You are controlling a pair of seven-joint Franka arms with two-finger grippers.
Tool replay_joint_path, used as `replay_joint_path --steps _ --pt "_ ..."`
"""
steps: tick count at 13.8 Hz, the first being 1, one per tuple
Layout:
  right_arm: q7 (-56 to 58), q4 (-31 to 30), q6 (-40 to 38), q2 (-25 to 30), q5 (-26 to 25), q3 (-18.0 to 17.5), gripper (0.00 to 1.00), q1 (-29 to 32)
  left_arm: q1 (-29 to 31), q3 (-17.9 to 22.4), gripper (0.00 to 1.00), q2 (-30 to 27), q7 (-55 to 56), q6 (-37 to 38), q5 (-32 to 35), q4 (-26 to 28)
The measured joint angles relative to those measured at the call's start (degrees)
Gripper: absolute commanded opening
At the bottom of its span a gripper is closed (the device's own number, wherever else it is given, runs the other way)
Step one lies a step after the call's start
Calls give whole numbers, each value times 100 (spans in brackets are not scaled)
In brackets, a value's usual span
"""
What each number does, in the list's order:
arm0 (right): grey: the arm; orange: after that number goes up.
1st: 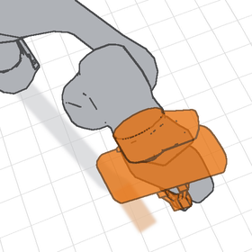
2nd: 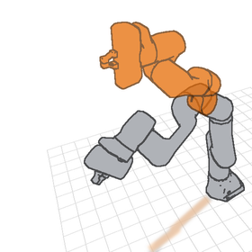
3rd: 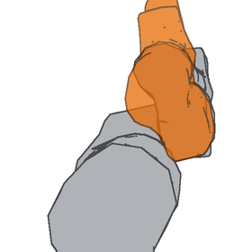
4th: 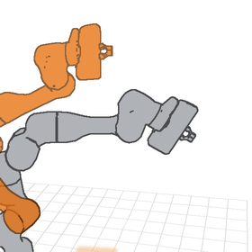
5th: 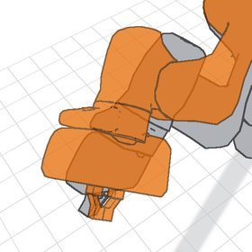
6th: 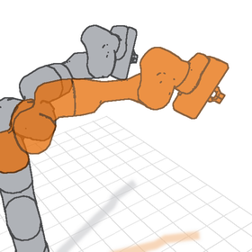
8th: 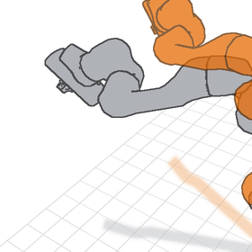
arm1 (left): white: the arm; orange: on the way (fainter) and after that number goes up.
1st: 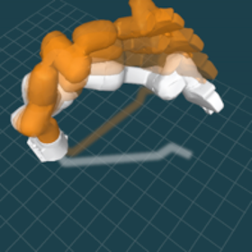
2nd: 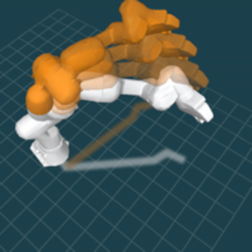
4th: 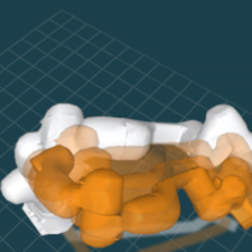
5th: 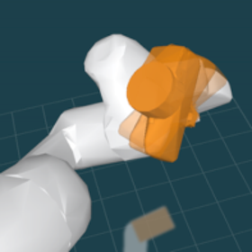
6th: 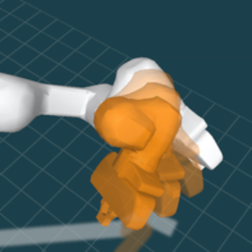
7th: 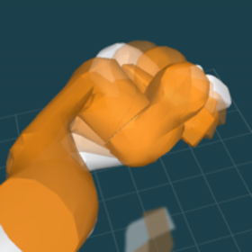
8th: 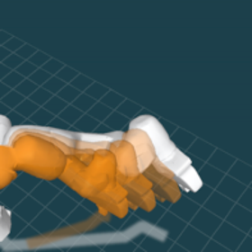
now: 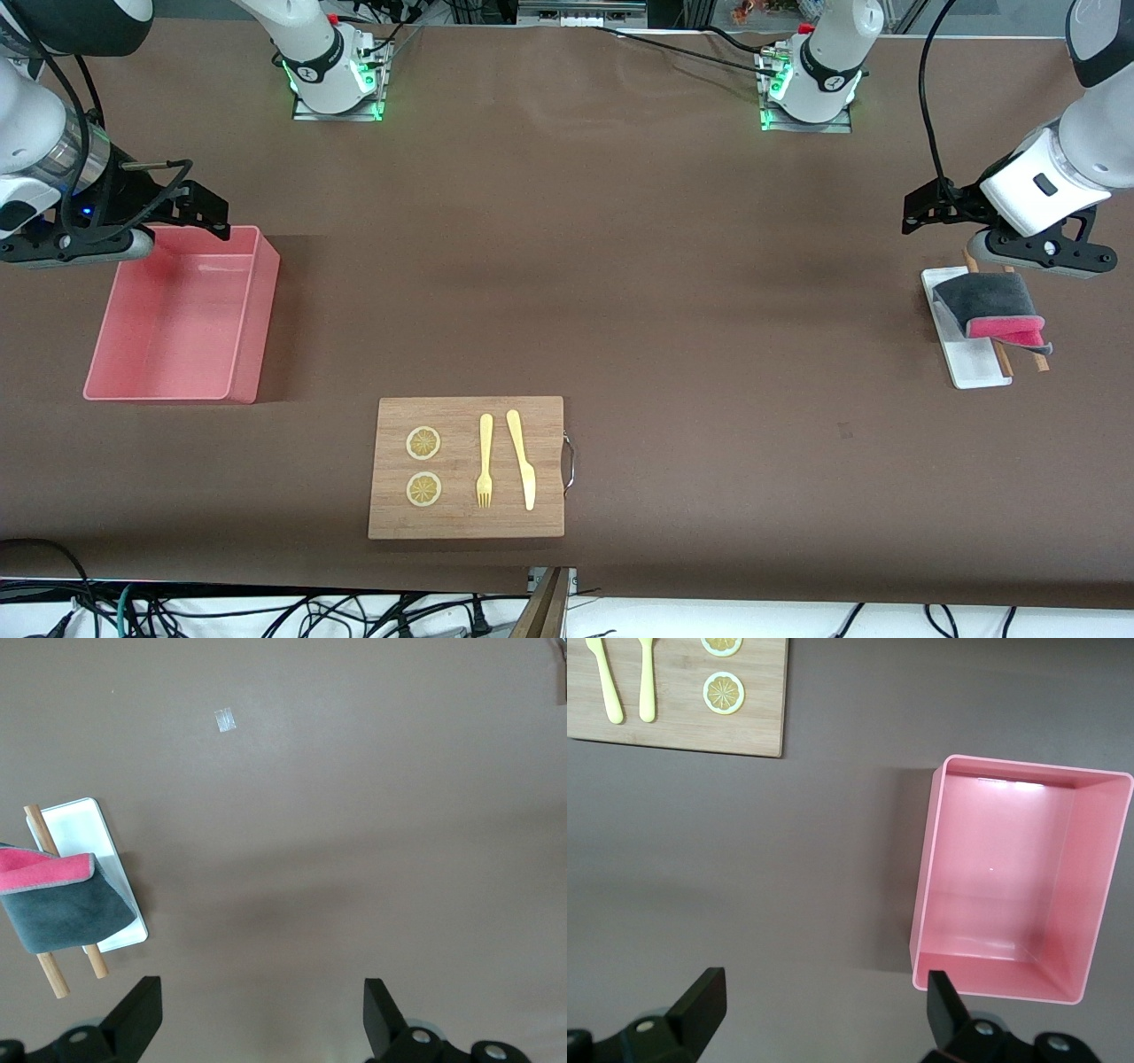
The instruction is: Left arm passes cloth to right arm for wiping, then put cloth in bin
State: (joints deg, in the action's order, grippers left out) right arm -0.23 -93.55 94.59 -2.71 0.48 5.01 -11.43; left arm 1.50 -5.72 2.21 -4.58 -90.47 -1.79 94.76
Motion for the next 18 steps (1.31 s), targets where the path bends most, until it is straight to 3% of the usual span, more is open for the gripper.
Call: replay_joint_path --steps 18 --pt "0 0 0 -2 0 0 100 2 -44 -2 100 53 220 -15 2 13"
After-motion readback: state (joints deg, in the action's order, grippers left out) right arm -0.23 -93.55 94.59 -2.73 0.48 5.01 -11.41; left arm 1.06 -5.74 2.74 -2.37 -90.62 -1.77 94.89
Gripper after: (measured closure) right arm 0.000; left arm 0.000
